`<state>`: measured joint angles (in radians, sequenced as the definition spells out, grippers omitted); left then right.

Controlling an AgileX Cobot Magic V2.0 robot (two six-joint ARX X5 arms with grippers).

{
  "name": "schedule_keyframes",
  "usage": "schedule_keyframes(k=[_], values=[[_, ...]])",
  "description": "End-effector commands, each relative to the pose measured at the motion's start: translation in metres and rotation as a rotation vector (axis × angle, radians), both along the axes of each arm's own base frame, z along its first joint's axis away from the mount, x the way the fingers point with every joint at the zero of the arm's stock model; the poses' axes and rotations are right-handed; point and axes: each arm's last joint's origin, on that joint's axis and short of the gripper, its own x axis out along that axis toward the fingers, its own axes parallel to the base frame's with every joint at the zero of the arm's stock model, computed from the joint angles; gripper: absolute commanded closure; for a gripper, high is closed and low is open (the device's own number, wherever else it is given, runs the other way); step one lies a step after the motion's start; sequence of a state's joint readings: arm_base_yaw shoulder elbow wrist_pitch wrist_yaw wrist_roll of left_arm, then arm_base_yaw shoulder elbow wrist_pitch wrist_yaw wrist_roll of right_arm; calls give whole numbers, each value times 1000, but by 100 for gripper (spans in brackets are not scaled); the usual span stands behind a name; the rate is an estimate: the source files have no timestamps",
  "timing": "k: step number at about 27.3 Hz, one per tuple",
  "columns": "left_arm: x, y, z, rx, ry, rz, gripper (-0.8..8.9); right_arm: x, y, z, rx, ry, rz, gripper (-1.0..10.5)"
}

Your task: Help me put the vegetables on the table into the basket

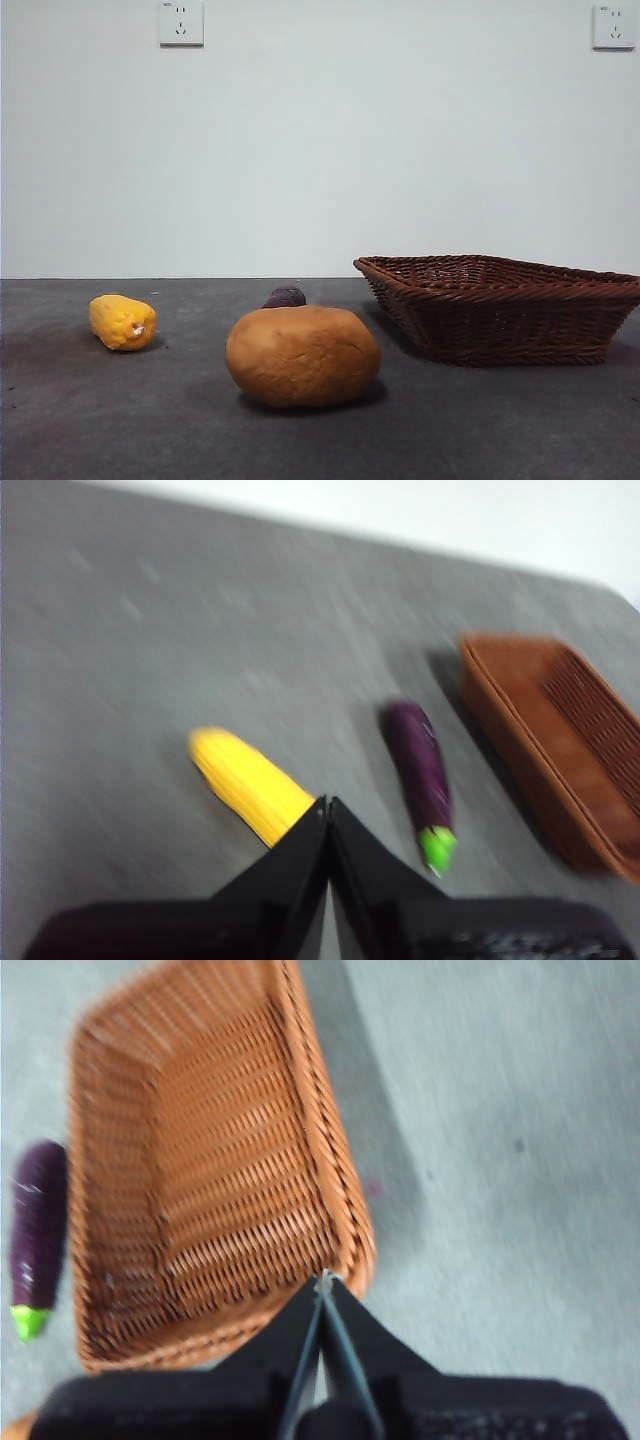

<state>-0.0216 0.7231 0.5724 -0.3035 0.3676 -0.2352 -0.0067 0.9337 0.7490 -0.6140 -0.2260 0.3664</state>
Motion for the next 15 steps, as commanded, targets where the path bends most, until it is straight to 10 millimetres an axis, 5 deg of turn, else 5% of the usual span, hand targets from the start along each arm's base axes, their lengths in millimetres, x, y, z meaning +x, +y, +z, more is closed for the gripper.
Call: schedule_keyframes(k=[1, 8, 12, 15], values=[[11, -2, -14, -44, 117, -65, 817, 4, 0, -4, 0, 49, 17, 946], [30, -4, -56, -83, 441, -105, 817, 24, 4, -17, 20, 204, 210, 935], [37, -7, -67, -130, 498, -174, 817, 51, 4, -16, 3, 267, 245, 558], [39, -10, -71, -107, 511, -200, 817, 78, 4, -11, -7, 273, 263, 500]])
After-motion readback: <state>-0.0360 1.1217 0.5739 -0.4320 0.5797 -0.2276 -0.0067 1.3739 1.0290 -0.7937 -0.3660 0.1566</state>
